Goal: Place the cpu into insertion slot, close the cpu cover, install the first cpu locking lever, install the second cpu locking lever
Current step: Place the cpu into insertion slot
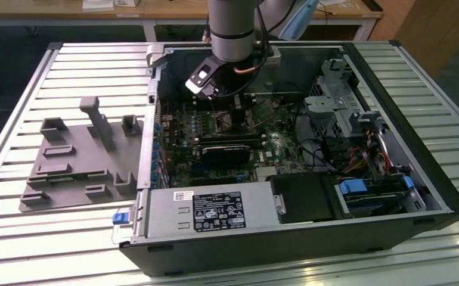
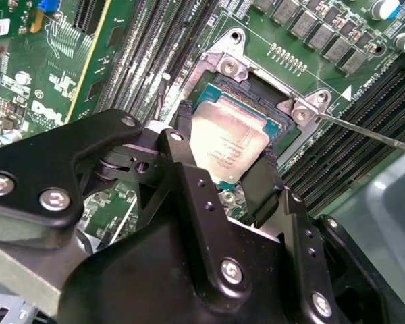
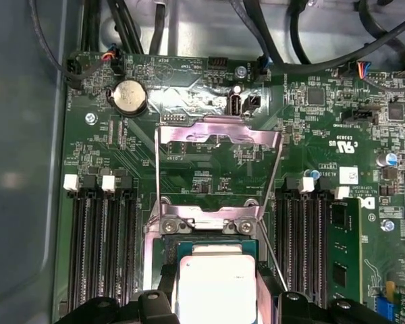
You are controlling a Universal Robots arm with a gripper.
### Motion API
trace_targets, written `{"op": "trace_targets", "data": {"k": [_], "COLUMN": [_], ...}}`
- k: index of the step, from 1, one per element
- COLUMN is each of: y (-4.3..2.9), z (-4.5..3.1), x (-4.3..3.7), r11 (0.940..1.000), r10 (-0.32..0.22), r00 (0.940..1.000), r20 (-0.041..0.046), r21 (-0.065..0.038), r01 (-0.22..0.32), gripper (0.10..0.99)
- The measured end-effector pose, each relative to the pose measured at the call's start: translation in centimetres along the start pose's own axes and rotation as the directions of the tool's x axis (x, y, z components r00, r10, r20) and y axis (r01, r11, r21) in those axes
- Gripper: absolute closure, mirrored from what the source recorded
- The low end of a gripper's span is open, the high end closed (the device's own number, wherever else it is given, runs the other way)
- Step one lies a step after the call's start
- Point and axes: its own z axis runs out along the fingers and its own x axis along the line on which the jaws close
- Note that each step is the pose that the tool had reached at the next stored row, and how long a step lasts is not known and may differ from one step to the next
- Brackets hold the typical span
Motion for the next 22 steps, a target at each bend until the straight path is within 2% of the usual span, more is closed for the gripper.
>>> {"op": "trace_targets", "data": {"k": [22], "y": [-0.2], "z": [0.58], "x": [0.48], "r11": [1.0], "r10": [0.001], "r00": [1.0], "r20": [-0.0087], "r21": [0.0], "r01": [-0.001], "gripper": [0.545]}}
